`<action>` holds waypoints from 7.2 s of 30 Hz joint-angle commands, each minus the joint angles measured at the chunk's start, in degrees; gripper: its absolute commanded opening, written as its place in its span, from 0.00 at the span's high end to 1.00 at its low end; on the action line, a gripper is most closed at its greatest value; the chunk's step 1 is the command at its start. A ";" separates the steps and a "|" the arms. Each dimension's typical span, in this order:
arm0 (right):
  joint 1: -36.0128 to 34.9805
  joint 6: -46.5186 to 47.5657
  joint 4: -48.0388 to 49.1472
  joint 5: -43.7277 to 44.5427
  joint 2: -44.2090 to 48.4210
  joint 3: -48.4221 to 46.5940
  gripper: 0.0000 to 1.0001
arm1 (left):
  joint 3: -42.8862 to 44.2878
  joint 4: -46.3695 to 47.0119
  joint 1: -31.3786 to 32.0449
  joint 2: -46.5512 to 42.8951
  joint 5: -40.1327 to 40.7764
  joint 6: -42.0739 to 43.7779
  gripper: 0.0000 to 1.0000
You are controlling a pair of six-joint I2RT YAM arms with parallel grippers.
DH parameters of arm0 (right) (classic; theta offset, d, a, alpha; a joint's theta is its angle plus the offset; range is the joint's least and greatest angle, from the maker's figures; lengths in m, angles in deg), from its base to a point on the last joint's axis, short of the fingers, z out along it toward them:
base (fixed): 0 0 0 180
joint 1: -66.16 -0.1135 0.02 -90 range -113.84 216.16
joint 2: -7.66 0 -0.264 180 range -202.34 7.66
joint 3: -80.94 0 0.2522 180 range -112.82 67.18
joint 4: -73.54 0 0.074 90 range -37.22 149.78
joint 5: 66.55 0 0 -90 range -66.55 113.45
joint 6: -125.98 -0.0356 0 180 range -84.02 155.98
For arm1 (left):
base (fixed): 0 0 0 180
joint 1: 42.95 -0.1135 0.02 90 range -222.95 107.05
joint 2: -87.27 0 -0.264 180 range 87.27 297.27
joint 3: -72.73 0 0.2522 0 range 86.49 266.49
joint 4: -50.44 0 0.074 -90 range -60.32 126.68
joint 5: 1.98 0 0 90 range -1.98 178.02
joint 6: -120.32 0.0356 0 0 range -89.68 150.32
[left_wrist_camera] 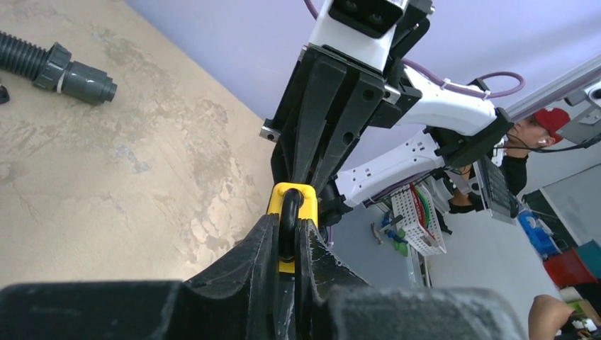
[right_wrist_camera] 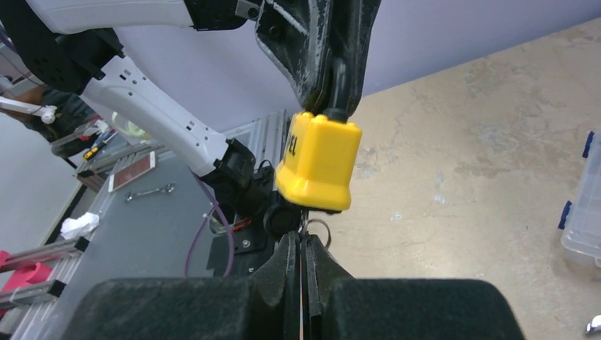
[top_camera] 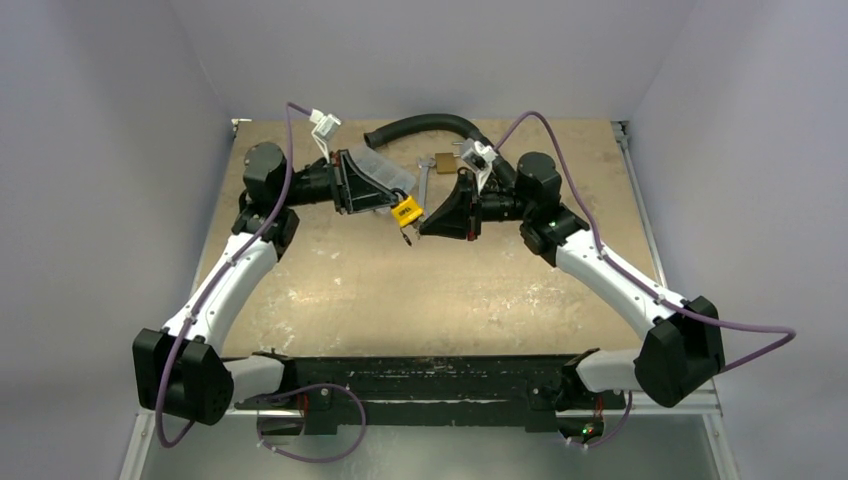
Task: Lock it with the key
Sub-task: Remove the key from the lock, then place the key at the center of the board, then adjust the lock.
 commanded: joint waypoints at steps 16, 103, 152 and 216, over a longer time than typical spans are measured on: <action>0.25 5.20 -9.01 -5.76 1.41 1.24 1.00 | 0.95 19.81 -7.99 -0.94 4.98 -10.82 1.00; -14.54 34.12 -30.73 39.70 6.31 -10.41 0.01 | 0.56 -15.35 -8.58 -0.73 0.90 -13.42 1.00; -14.45 42.01 -32.17 38.23 1.47 -17.23 0.32 | -0.23 -17.41 -1.99 -2.26 -0.21 -10.89 1.00; -14.45 41.53 -35.63 29.61 0.96 -18.99 0.57 | -2.10 -17.67 2.29 -2.95 -1.08 -6.69 1.00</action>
